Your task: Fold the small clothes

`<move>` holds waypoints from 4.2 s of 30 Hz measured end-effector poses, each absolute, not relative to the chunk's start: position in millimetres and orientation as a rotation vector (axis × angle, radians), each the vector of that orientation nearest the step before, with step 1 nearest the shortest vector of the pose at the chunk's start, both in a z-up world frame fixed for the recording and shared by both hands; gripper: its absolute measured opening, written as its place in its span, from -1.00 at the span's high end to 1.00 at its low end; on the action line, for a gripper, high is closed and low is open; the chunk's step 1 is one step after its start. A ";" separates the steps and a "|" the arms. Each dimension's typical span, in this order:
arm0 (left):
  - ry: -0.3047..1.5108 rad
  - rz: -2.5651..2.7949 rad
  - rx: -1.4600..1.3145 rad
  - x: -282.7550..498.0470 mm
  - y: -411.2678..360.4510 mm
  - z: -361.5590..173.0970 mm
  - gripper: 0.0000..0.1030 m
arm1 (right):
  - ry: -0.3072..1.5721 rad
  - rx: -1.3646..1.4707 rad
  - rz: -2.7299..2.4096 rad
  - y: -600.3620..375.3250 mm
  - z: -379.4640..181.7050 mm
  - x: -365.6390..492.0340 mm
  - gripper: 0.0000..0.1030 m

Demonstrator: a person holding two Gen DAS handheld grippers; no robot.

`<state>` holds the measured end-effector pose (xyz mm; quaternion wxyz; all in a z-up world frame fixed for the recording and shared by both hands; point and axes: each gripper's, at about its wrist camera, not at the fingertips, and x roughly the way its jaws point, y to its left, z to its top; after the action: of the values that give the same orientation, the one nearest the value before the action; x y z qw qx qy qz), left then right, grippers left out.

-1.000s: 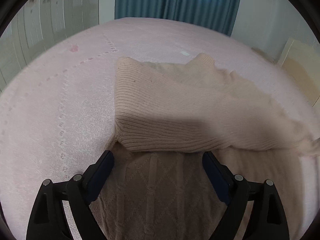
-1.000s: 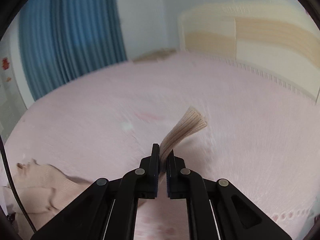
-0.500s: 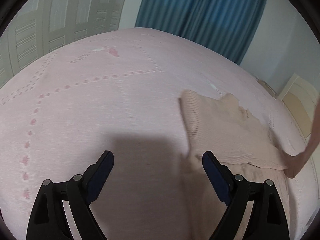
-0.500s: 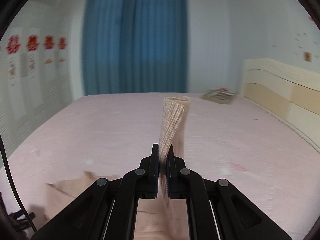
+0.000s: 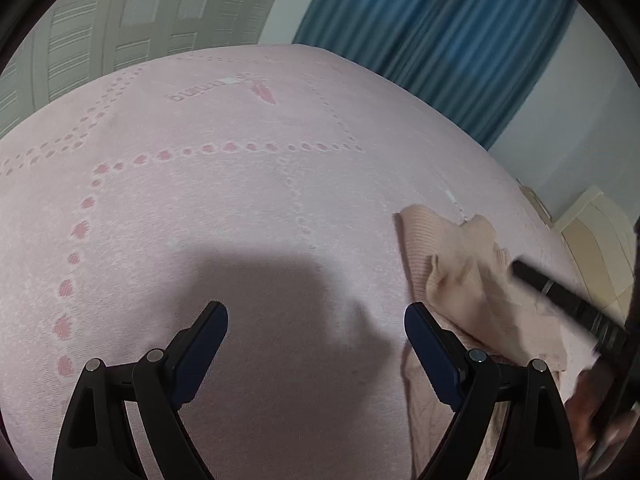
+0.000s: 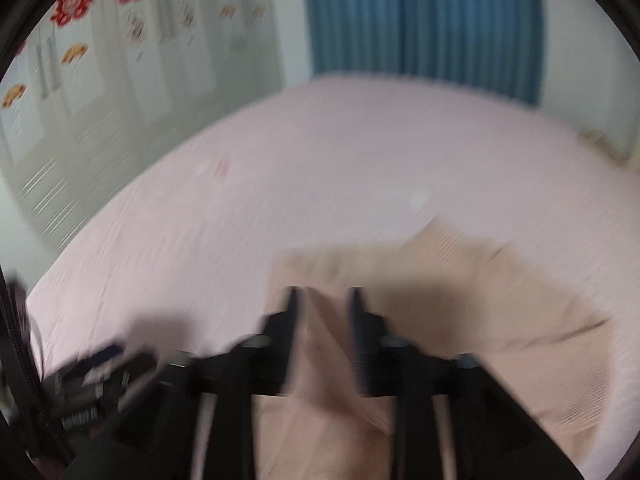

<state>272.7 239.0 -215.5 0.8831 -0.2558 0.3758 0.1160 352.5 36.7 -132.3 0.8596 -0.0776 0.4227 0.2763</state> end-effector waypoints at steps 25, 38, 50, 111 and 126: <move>0.779 0.155 -0.475 318.1 161.1 -228.6 -0.21 | 0.888 0.087 0.215 -246.8 -202.2 362.3 -0.07; 0.728 0.128 -0.456 320.8 155.4 -222.2 0.51 | 0.879 0.046 0.189 -253.3 -203.7 379.8 0.13; 0.765 0.115 -0.466 328.6 155.3 -228.5 0.59 | 0.903 0.114 0.167 -264.7 -206.5 384.6 0.19; 0.792 0.115 -0.280 281.8 111.2 -205.0 0.41 | 0.795 0.042 0.139 -267.3 -174.7 329.6 0.55; 0.800 0.077 -0.245 164.1 89.8 -197.9 0.22 | 0.725 0.080 0.087 -278.1 -162.1 199.5 0.45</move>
<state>164.1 89.8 -197.9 0.9130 -0.1191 0.3883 0.0375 199.5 -278.1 -162.1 0.9334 0.0391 0.3542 0.0426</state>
